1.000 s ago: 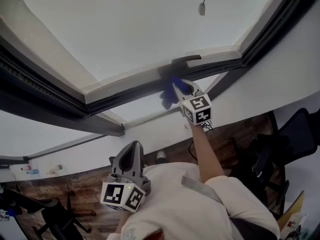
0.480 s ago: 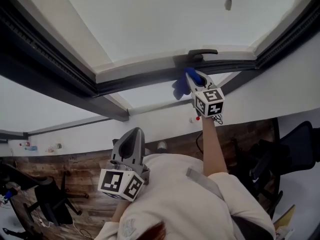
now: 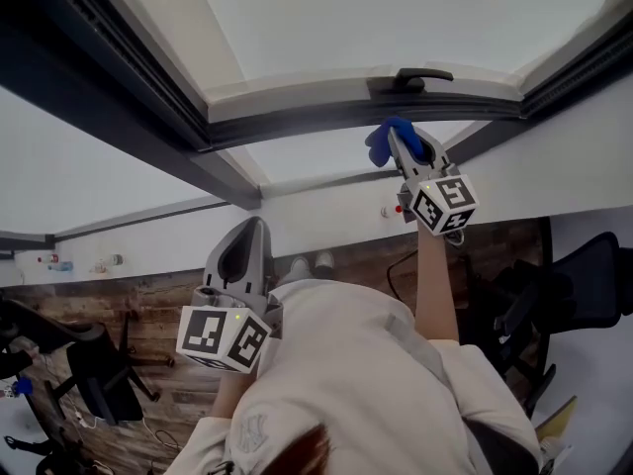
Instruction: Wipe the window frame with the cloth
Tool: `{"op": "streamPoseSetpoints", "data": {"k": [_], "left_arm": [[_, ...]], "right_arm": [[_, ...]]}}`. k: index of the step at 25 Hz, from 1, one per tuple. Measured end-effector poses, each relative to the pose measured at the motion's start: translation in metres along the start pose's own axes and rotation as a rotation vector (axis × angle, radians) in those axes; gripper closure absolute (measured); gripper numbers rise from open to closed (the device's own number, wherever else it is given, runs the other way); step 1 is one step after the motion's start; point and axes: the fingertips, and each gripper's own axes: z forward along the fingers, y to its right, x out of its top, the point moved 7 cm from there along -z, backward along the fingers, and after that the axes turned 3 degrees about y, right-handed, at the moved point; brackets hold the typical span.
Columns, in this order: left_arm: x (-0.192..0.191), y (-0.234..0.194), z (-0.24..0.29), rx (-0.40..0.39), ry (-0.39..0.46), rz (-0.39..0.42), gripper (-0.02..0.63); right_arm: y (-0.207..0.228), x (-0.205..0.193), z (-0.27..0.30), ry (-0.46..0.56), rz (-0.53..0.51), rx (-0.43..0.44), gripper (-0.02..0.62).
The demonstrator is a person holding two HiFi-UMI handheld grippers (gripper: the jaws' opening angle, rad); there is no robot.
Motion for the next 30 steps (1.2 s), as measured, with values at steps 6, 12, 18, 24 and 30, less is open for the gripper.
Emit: {"op": "streamPoseSetpoints", "data": {"k": [6, 12, 18, 24, 30], "left_arm": [[0.01, -0.016, -0.006, -0.053, -0.033, 0.021, 0.601], [0.009, -0.021, 0.004, -0.127, -0.045, 0.028, 0.601], [0.006, -0.023, 0.008, -0.158, -0.057, 0.061, 0.601], [0.002, -0.009, 0.004, -0.146, -0.08, 0.089, 0.601], [-0.02, 0.031, 0.023, -0.106, -0.102, 0.09, 0.601]], "right_arm": [[-0.038, 0.011, -0.085, 0.058, 0.104, -0.039, 0.546], [-0.069, 0.023, -0.148, 0.052, 0.143, -0.137, 0.546], [-0.086, 0.018, -0.177, 0.073, 0.224, -0.201, 0.546], [-0.075, 0.022, -0.184, 0.08, 0.223, -0.22, 0.546], [-0.039, 0.018, -0.197, 0.054, 0.222, -0.166, 0.546]]}}
